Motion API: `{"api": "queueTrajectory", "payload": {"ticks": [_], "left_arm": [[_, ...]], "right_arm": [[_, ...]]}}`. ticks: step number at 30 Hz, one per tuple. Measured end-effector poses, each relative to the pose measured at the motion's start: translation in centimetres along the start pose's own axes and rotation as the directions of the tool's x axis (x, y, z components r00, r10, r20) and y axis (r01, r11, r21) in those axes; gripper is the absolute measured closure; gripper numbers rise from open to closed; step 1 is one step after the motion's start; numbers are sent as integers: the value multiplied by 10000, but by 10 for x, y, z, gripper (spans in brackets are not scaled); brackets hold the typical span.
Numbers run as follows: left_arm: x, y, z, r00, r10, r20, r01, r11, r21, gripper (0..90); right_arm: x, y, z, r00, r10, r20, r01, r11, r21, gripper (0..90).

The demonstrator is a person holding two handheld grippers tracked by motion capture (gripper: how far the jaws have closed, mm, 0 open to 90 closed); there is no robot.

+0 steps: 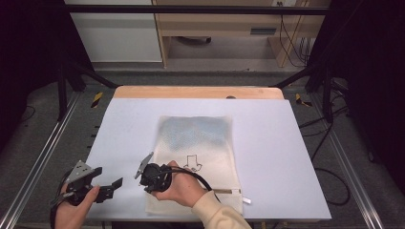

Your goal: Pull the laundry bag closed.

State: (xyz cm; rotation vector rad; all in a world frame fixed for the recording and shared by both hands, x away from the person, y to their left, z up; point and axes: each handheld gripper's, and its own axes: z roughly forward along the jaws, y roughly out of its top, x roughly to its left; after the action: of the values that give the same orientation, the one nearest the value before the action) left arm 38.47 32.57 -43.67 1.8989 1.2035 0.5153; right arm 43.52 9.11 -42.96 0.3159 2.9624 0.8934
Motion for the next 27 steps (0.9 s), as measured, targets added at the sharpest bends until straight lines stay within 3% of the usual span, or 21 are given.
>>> {"api": "queueTrajectory", "payload": {"ticks": [7,11,19,27], "left_arm": [[-3,-1,-3,9991,-135,410,135,9999,2,85],[-11,-5,-2,9978,117,653,-130,9997,204,82],[-28,-7,-2,9901,318,1369,-351,9992,216,62],[-37,-7,3,9839,424,1734,-493,9982,352,65]], "right_arm": [[-2,-1,-3,10000,-20,-96,19,10000,-66,819],[-2,-1,-3,10000,-46,-55,45,10000,-57,819],[-3,-2,-3,10000,11,-89,-12,9999,-104,818],[-3,-3,-3,9999,72,-129,-73,9999,-132,819]]}}
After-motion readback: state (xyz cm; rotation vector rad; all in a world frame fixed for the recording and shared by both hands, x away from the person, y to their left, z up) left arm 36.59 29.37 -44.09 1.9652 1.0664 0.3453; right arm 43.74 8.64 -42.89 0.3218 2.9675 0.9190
